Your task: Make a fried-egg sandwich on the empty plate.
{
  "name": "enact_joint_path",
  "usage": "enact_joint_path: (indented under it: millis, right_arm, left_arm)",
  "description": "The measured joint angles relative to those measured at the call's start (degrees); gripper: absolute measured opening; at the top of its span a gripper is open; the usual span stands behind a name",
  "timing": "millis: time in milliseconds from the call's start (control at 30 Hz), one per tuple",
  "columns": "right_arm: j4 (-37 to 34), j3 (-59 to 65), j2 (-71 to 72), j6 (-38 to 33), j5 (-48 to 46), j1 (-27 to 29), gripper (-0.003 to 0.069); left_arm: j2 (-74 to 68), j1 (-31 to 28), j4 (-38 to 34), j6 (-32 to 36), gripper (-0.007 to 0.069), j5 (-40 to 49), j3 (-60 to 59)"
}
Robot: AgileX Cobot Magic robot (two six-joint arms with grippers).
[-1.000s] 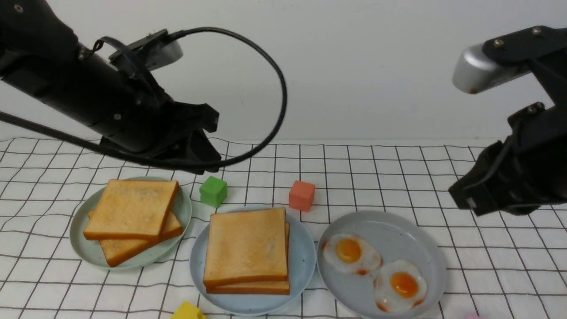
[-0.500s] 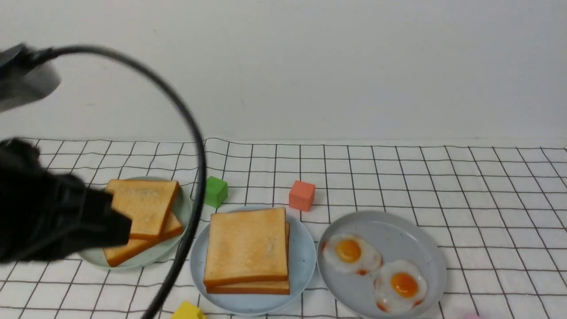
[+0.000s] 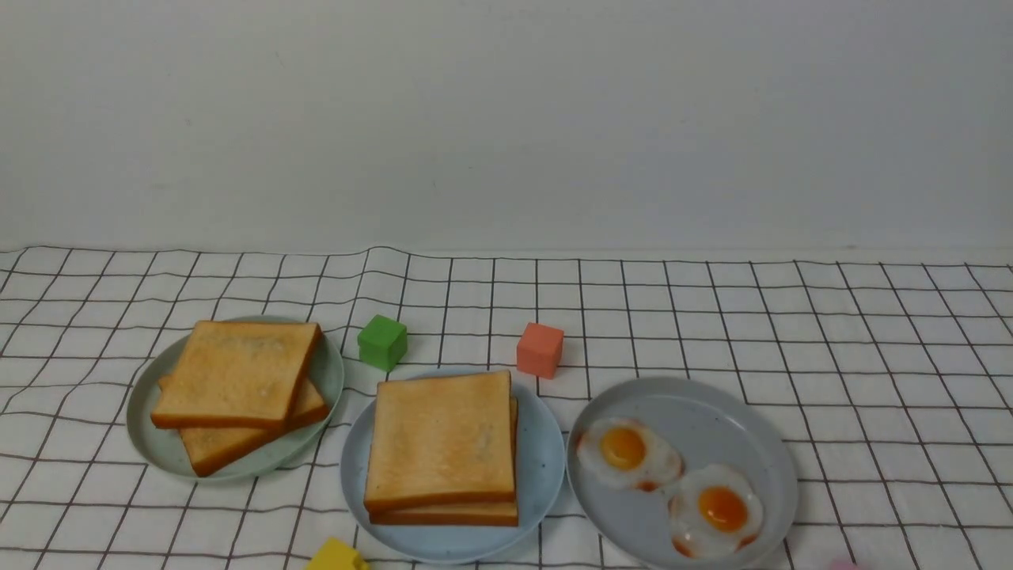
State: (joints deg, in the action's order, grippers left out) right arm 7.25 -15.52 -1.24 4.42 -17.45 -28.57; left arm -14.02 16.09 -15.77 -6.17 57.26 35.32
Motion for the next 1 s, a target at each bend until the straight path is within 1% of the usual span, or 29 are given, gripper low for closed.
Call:
enact_joint_path:
  millis: [100, 267, 833, 1000]
  right_arm:
    - [0.0, 1.0, 0.1, 0.0, -0.1, 0.0, -0.0003]
    - [0.0, 2.2, 0.2, 0.0, -0.2, 0.0, 0.0]
    - [0.0, 4.2, 0.2, -0.1, -0.8, 0.0, 0.0008]
    - [0.0, 4.2, 0.2, -0.1, -0.8, 0.0, 0.001]
  left_arm:
    - [0.2, 0.0, 3.0, 0.0, -0.0013, -0.1, 0.0]
    - [0.2, 0.0, 5.2, 0.0, -0.0013, -0.1, 0.0]
    - [0.4, 0.0, 5.4, 0.0, -0.0013, -0.1, 0.0]
    - [4.6, 0.0, 5.4, 0.0, -0.0013, -0.1, -0.4]
